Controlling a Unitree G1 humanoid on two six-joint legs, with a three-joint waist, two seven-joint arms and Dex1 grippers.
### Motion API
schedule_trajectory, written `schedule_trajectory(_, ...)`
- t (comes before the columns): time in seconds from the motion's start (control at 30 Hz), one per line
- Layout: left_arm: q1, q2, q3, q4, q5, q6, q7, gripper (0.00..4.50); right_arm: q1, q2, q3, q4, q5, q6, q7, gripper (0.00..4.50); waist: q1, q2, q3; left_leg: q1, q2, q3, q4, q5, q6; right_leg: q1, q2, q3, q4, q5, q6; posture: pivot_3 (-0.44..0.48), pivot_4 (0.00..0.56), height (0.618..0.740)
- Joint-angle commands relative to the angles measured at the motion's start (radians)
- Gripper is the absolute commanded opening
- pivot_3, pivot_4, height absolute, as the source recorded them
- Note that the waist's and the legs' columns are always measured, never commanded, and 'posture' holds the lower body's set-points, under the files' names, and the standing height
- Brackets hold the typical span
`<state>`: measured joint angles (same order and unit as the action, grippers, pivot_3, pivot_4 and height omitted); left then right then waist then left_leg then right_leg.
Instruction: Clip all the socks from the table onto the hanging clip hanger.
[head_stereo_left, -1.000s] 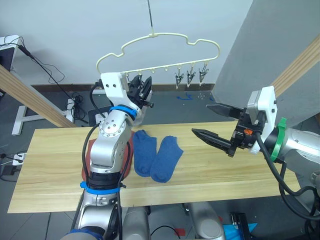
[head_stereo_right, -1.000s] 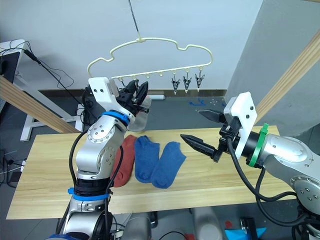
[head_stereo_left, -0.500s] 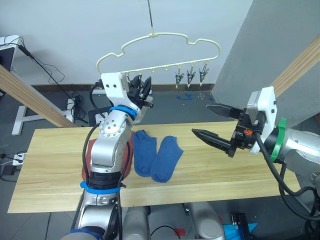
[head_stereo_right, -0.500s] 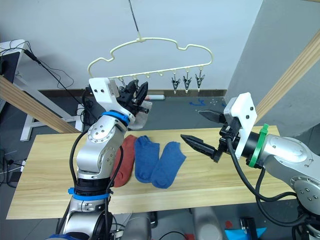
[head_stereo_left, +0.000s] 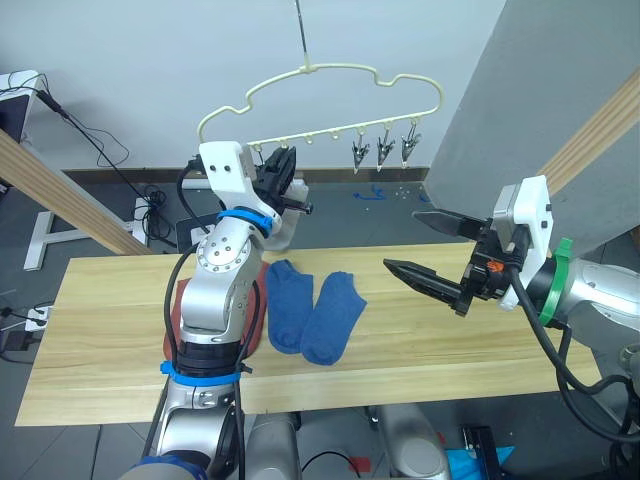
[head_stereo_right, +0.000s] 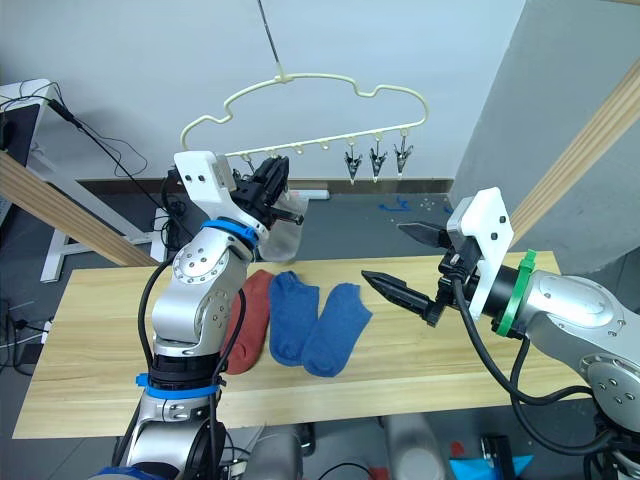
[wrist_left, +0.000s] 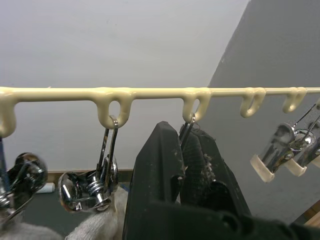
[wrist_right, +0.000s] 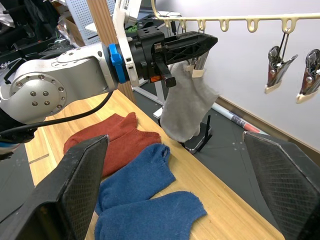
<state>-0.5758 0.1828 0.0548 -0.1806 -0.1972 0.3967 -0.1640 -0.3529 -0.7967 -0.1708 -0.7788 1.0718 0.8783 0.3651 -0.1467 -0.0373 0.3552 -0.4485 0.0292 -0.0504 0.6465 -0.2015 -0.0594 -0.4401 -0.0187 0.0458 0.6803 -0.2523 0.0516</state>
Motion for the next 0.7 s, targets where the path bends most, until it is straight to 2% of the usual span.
schedule_trajectory(0.03,-0.001,0.006,0.011,-0.023,-0.002,-0.003,-0.002,0.0,-0.016,-0.006,0.005,-0.02,0.016,0.0,-0.01,4.5,0.0,0.0,0.0,0.0,0.0,0.0,0.0,0.0,0.0,0.0,0.0,0.0,0.0,0.0,0.0,-0.347,0.355,0.74)
schedule_trajectory(0.13,-0.004,0.009,0.018,-0.027,-0.011,0.005,-0.008,0.0,-0.036,-0.015,0.023,-0.007,0.045,0.041,-0.033,4.5,0.0,0.0,0.0,0.0,0.0,0.0,0.0,0.0,0.0,0.0,0.0,0.0,0.0,0.0,0.0,-0.34,0.356,0.74)
schedule_trajectory(0.23,-0.01,0.01,0.06,-0.043,-0.067,0.051,-0.017,0.0,-0.084,0.002,0.195,0.063,-0.072,0.164,-0.12,4.5,-0.004,0.0,0.0,0.0,0.0,0.0,0.0,0.0,0.0,0.0,0.0,0.0,0.0,0.0,0.0,-0.34,0.358,0.74)
schedule_trajectory(0.33,-0.014,0.016,0.092,-0.057,-0.11,0.095,-0.017,0.0,-0.139,0.103,0.33,0.171,-0.216,0.203,-0.221,4.5,-0.01,0.0,0.0,0.001,0.0,0.0,0.0,0.001,0.001,0.0,0.0,0.0,0.001,-0.001,0.002,-0.324,0.359,0.74)
schedule_trajectory(0.53,-0.016,0.023,0.124,-0.102,-0.18,0.181,-0.019,0.0,-0.194,0.259,0.399,0.311,-0.355,0.25,-0.286,4.5,-0.013,0.0,0.0,0.0,0.0,0.0,0.0,0.001,0.001,0.0,0.0,0.0,0.0,0.001,-0.001,-0.287,0.366,0.74)
schedule_trajectory(0.7,-0.016,0.026,0.132,-0.126,-0.21,0.217,-0.013,0.0,-0.209,0.336,0.426,0.359,-0.43,0.266,-0.274,4.5,-0.006,0.0,0.0,0.0,0.0,0.0,-0.001,0.001,0.001,0.0,0.0,0.0,0.0,0.001,-0.002,-0.278,0.371,0.74)
